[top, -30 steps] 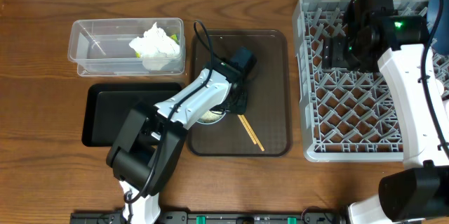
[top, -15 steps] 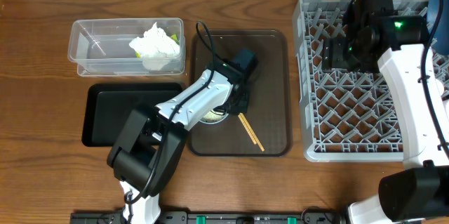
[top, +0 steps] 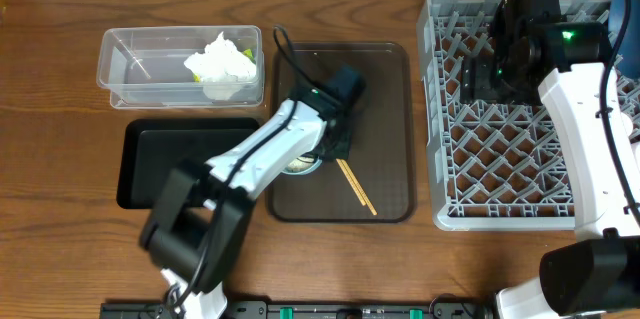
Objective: Sort waste into correct bins and load items into the dishwasher rack
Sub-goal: 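Reach the left gripper to the light-blue rice bowl and grasp it, then tip the rice bowl over the black tray with the left gripper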
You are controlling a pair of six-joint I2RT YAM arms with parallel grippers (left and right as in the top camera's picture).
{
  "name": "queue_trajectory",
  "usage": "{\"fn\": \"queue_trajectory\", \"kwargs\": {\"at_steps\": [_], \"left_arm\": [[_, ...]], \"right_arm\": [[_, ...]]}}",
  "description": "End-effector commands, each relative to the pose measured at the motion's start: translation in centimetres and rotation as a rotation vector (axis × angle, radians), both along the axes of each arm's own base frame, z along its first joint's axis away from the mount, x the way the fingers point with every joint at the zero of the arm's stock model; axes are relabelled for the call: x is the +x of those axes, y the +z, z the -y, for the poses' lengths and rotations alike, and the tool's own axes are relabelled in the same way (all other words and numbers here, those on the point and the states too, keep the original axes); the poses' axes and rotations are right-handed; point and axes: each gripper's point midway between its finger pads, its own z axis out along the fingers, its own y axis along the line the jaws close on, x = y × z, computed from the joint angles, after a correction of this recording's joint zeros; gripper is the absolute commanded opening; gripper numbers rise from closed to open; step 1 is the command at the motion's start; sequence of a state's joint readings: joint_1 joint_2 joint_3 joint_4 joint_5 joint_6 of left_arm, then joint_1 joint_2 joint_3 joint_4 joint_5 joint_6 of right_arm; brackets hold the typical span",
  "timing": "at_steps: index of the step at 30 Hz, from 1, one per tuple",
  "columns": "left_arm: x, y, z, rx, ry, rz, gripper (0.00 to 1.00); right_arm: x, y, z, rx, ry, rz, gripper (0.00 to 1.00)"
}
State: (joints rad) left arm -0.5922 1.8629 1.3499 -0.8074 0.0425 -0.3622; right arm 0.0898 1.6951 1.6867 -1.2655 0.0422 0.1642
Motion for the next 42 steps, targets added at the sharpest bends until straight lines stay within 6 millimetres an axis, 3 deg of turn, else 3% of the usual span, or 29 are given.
{"fn": "queue_trajectory", "kwargs": {"at_steps": [1, 4, 7, 10, 16, 25, 30, 42], "left_arm": [[1.5, 5.4, -1.1, -0.064, 0.038, 0.123, 0.06], [1.6, 7.9, -3.4, -0.095, 0.095, 0.147, 0.06], [1.1, 9.0, -6.4, -0.104, 0.17, 0.119, 0.06], [0.5, 8.8, -8.5, -0.145, 0.189, 0.049, 0.06], [0.0, 8.2, -9.7, -0.446, 0.142, -0.052, 0.06], [-0.9, 8.5, -14.3, -0.911, 0.198, -0.017, 0.06], [-1.1, 7.5, -16.8, -1.104, 0.301, 0.008, 0.06], [0.7, 7.7, -17.9, -1.462, 0.456, -0.02, 0.06]], "right_arm": [[0.0, 0.0, 1.0, -0.052, -0.003, 0.0, 0.82], [0.0, 0.1, 1.3, -0.067, -0.001, 0.0, 0.82], [0.0, 0.0, 1.3, -0.068, 0.0, -0.002, 0.82], [0.0, 0.0, 1.3, -0.067, 0.0, -0.002, 0.82], [0.0, 0.0, 1.3, -0.068, 0.0, -0.002, 0.83], [-0.1, 0.0, 1.3, -0.068, 0.0, -0.005, 0.83], [-0.1, 0.0, 1.3, -0.068, 0.0, -0.005, 0.83], [-0.1, 0.0, 1.3, -0.068, 0.0, -0.006, 0.83]]}}
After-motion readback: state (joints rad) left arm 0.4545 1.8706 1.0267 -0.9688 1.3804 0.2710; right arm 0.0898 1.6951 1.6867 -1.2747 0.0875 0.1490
